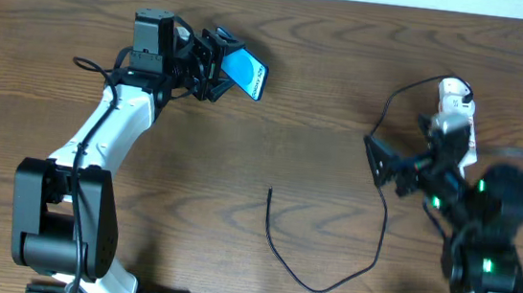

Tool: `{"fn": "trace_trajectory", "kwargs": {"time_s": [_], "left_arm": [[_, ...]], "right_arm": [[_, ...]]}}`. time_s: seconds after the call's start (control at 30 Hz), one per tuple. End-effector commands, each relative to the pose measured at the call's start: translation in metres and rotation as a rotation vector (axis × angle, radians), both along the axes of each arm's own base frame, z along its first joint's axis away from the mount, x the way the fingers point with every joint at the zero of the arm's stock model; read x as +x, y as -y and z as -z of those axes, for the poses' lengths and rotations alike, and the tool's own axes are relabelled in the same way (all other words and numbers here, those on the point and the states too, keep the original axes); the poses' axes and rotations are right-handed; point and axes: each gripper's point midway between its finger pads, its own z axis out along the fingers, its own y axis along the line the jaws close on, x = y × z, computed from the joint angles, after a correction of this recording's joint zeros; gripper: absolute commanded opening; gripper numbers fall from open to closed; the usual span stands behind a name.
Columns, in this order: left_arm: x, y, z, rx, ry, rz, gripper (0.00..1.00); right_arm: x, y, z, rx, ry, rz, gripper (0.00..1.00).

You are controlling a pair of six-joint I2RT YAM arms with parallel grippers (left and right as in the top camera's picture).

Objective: Plug charger to phone and switch on socket

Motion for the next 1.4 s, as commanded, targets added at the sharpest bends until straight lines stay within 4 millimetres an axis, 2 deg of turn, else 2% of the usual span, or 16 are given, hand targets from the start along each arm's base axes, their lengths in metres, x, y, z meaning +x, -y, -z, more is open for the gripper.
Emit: {"fn": "trace_trajectory", "kwargs": {"time_s": [0.0, 0.17, 0.23, 0.47, 0.63, 0.8, 0.9, 1.0, 1.27, 1.37], "left_arm": [[-0.001, -0.001, -0.015, 0.008, 0.054, 0.007, 0.08], [0.000, -0.001, -0.017, 0.007, 0.061, 0.008, 0.07], [0.000, -0.001, -0.017, 0.007, 0.061, 0.008, 0.07], [0.000, -0.001, -0.017, 0.007, 0.061, 0.008, 0.07], [0.000, -0.001, -0.017, 0.009, 0.064, 0.010, 0.07], [0.000, 0.000, -0.018, 0.007, 0.071, 0.013, 0.08], [0.001, 0.006, -0.025, -0.009, 0.104, 0.036, 0.07], [0.000, 0.013, -0.030, -0.020, 0.127, 0.058, 0.08], [-0.006, 0.030, -0.030, -0.022, 0.126, 0.097, 0.08], [-0.009, 0.036, -0.030, -0.023, 0.126, 0.109, 0.08]], "right_arm": [[0.005, -0.028, -0.006, 0.090, -0.075, -0.185, 0.99], [0.025, -0.042, 0.009, 0.151, -0.163, -0.267, 0.99], [0.028, -0.057, 0.006, 0.168, -0.125, -0.362, 0.99], [0.036, -0.061, 0.009, 0.172, -0.110, -0.379, 0.99], [0.035, -0.064, -0.007, 0.179, -0.033, -0.420, 0.99], [0.045, -0.060, -0.021, 0.297, -0.091, -0.340, 0.99], [0.054, -0.059, -0.015, 0.341, -0.156, -0.258, 0.99], [0.057, -0.068, -0.004, 0.331, -0.190, -0.230, 0.99], [0.057, -0.107, 0.021, 0.231, -0.186, -0.255, 0.99], [0.060, -0.115, 0.032, 0.198, -0.190, -0.239, 0.99]]}}
